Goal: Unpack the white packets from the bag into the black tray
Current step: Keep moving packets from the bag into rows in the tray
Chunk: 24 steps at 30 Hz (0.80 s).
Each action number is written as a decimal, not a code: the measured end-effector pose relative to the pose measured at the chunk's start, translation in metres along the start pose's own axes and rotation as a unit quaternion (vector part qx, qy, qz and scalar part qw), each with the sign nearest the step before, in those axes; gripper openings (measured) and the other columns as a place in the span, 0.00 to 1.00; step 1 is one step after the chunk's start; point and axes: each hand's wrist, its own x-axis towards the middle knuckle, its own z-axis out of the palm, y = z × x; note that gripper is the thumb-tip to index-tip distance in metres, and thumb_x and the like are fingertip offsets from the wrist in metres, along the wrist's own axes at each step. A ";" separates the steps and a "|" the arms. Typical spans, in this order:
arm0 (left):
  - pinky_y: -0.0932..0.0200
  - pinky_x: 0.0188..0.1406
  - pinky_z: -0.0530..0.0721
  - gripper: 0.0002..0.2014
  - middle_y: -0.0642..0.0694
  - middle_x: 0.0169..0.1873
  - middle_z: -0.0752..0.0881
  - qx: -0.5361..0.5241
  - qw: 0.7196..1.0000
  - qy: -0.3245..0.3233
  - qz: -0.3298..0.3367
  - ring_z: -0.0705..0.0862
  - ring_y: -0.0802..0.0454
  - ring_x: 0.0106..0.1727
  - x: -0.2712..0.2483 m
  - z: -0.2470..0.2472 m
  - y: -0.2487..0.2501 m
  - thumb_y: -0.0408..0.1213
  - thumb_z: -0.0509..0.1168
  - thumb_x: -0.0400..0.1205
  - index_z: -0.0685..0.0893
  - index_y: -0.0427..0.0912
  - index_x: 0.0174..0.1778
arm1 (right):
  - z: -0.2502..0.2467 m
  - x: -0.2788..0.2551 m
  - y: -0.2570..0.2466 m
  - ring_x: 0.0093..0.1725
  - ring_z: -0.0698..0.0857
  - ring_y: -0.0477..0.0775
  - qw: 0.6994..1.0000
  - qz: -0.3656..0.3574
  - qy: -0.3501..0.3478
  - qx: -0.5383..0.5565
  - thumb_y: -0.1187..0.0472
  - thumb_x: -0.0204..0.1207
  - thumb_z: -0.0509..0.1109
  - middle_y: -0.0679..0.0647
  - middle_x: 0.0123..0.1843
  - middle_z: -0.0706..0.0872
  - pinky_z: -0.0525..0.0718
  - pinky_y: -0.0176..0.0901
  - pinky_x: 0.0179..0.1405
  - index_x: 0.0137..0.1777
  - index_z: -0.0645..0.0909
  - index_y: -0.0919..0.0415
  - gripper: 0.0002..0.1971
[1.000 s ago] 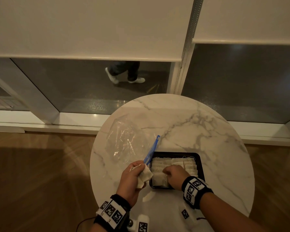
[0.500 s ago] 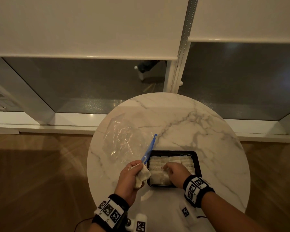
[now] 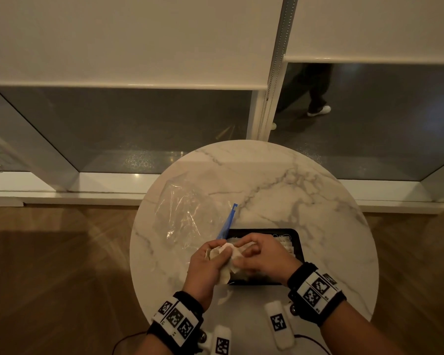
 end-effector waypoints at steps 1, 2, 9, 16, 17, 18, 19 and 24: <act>0.52 0.44 0.89 0.11 0.34 0.51 0.92 -0.002 1.000 -0.003 0.000 0.91 0.43 0.49 0.001 0.001 0.000 0.30 0.72 0.80 0.86 0.36 0.59 | -0.002 0.000 0.002 0.40 0.88 0.60 1.000 0.005 0.004 0.005 0.62 0.63 0.84 0.70 0.44 0.89 0.88 0.57 0.45 0.55 0.85 0.56 0.20; 0.49 0.45 0.90 0.11 0.33 0.52 0.91 -0.004 1.000 -0.005 -0.001 0.91 0.42 0.50 0.001 0.001 0.000 0.29 0.72 0.80 0.86 0.36 0.58 | -0.003 0.000 0.003 0.40 0.88 0.59 1.000 0.006 0.005 0.010 0.65 0.64 0.84 0.70 0.43 0.88 0.88 0.57 0.46 0.55 0.85 0.57 0.20; 0.53 0.35 0.87 0.15 0.35 0.48 0.90 -0.076 0.996 -0.001 -0.046 0.88 0.45 0.41 0.002 0.000 0.002 0.31 0.70 0.82 0.84 0.32 0.64 | -0.013 -0.009 0.006 0.41 0.87 0.51 0.995 0.005 0.036 0.091 0.72 0.74 0.75 0.62 0.48 0.90 0.85 0.44 0.39 0.55 0.86 0.62 0.11; 0.54 0.33 0.86 0.17 0.36 0.51 0.89 -0.186 0.975 -0.005 -0.123 0.88 0.44 0.43 0.005 -0.010 0.007 0.27 0.58 0.82 0.81 0.34 0.67 | -0.037 -0.015 0.014 0.42 0.84 0.54 0.961 0.041 0.078 0.264 0.67 0.78 0.70 0.57 0.47 0.88 0.77 0.43 0.33 0.60 0.84 0.63 0.11; 0.55 0.33 0.87 0.18 0.36 0.51 0.89 -0.182 0.975 0.002 -0.125 0.88 0.43 0.44 0.006 -0.012 0.006 0.26 0.57 0.83 0.80 0.34 0.68 | -0.040 -0.016 0.014 0.43 0.84 0.54 0.962 0.043 0.085 0.256 0.63 0.79 0.70 0.57 0.47 0.88 0.78 0.43 0.34 0.59 0.84 0.62 0.10; 0.55 0.33 0.87 0.19 0.36 0.52 0.89 -0.176 0.976 0.008 -0.127 0.88 0.43 0.45 0.006 -0.013 0.005 0.25 0.55 0.83 0.79 0.33 0.69 | -0.044 -0.016 0.015 0.43 0.84 0.53 0.966 0.044 0.095 0.236 0.59 0.80 0.70 0.56 0.46 0.88 0.79 0.43 0.35 0.58 0.85 0.61 0.10; 0.56 0.32 0.87 0.19 0.37 0.51 0.90 -0.169 0.977 0.015 -0.127 0.88 0.44 0.45 0.007 -0.014 0.003 0.25 0.55 0.83 0.79 0.34 0.69 | -0.047 -0.016 0.015 0.43 0.84 0.52 0.971 0.041 0.107 0.209 0.57 0.80 0.71 0.54 0.45 0.88 0.79 0.44 0.37 0.57 0.85 0.60 0.10; 0.55 0.34 0.83 0.16 0.39 0.47 0.92 -0.142 0.981 0.029 -0.128 0.88 0.45 0.45 0.006 -0.016 0.001 0.25 0.55 0.84 0.81 0.35 0.65 | -0.052 -0.011 0.020 0.38 0.86 0.48 0.974 0.002 0.204 0.102 0.63 0.75 0.75 0.58 0.40 0.90 0.82 0.37 0.37 0.47 0.86 0.68 0.07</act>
